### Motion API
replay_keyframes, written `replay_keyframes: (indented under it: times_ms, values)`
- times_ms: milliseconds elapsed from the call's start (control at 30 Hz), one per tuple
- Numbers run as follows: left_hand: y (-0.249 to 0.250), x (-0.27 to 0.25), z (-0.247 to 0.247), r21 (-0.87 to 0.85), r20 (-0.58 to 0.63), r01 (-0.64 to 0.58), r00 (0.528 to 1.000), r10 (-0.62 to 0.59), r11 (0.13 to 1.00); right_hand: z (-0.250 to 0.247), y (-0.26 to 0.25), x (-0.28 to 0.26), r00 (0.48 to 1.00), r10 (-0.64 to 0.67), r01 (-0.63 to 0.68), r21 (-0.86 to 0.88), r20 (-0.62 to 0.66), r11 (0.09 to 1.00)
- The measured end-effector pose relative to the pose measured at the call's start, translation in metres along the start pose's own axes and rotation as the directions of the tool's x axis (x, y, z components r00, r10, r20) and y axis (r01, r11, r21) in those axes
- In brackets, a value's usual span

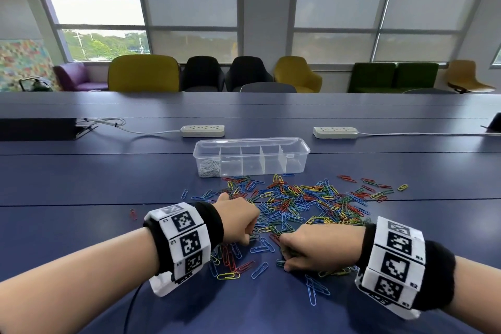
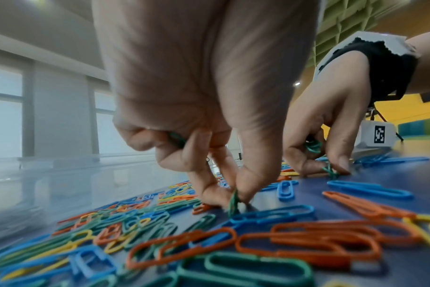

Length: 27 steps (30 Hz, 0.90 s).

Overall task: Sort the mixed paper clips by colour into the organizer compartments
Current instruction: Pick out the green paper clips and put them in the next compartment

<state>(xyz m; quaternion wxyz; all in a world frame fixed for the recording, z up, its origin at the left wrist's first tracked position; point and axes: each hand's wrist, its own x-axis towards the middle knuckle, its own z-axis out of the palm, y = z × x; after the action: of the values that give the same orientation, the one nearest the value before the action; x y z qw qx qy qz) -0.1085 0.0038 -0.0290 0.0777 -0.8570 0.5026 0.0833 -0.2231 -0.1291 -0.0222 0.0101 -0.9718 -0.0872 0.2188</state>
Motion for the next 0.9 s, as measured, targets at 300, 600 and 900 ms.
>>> replay_keyframes:
  times_ms: [300, 600, 900]
  values:
    - [-0.044, -0.012, -0.016, -0.997, 0.074, 0.073, 0.995, -0.067, -0.015, -0.015, 0.016, -0.007, 0.996, 0.003, 0.011, 0.162, -0.09, 0.987]
    - [-0.064, -0.011, 0.012, -0.61, 0.221, 0.143, 0.975, 0.006, -0.78, -0.065, -0.023, 0.036, 0.938, -0.069, 0.156, 0.235, -0.339, 0.96]
    - [-0.077, -0.003, 0.027, -0.418, 0.029, -0.011, 0.999, -0.025, -0.909, -0.082, -0.064, 0.106, 0.877, -0.154, 0.1, -0.14, -0.455, 0.985]
